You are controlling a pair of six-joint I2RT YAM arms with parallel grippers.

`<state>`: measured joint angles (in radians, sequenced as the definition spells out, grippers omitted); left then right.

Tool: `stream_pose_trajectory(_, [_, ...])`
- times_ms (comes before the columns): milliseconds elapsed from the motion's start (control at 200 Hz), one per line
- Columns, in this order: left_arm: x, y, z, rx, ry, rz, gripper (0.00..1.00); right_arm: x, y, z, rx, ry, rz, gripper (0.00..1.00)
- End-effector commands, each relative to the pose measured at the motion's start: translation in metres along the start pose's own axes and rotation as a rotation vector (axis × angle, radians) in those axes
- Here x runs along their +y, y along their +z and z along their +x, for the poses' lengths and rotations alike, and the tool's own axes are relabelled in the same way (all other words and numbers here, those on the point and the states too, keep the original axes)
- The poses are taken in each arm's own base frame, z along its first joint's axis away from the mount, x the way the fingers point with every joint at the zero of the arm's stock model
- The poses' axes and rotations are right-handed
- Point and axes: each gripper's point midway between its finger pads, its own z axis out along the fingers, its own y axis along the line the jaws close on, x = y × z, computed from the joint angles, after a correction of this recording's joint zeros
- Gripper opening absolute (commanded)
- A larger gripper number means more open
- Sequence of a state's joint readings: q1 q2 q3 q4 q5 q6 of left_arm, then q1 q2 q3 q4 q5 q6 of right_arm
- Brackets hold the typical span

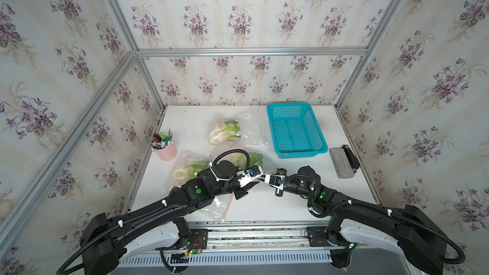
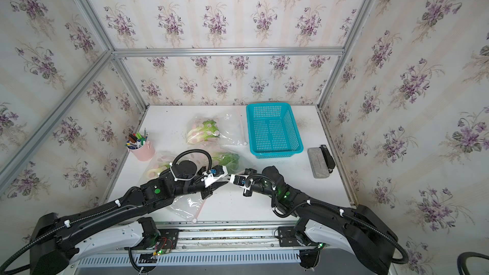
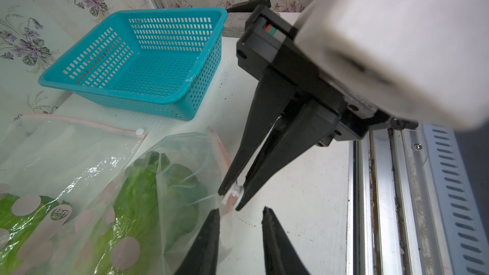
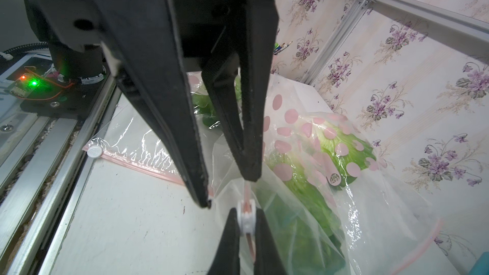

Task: Open the zip-top bag and take out the chinese cabbages
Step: Unzip the zipper on the zipper food storage bag.

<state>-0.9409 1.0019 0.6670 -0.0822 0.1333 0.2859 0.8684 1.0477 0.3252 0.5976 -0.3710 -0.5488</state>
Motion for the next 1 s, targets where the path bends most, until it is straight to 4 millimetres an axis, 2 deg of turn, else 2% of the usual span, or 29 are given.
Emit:
stream_pose_trajectory(0, [0.008,0.001,-0.004,-0.009,0.014,-0.038,0.26,0.003,0.000,-0.009,-0.035,-0.015,-0.026,0.00])
stream_pose_trajectory(200, [0.018,0.006,-0.006,-0.001,-0.002,-0.088,0.20,0.004,-0.001,-0.012,-0.044,-0.012,-0.030,0.00])
stream_pose_trajectory(400, [0.018,0.009,-0.010,-0.001,0.006,-0.078,0.19,0.003,-0.002,-0.013,-0.046,-0.017,-0.026,0.00])
stream_pose_trajectory(545, [0.011,0.013,-0.010,-0.003,0.011,-0.035,0.10,0.003,-0.001,-0.014,-0.049,-0.018,-0.030,0.00])
stream_pose_trajectory(634, [0.007,0.015,-0.011,-0.001,0.011,-0.009,0.00,0.002,-0.001,-0.015,-0.054,-0.020,-0.029,0.00])
stream_pose_trajectory(834, [-0.001,0.017,-0.007,0.002,0.038,0.035,0.00,0.000,-0.001,-0.015,-0.049,-0.026,-0.017,0.00])
stream_pose_trajectory(999, [0.013,0.000,-0.010,-0.035,0.068,-0.069,0.00,0.001,-0.003,0.001,0.014,-0.049,-0.003,0.00])
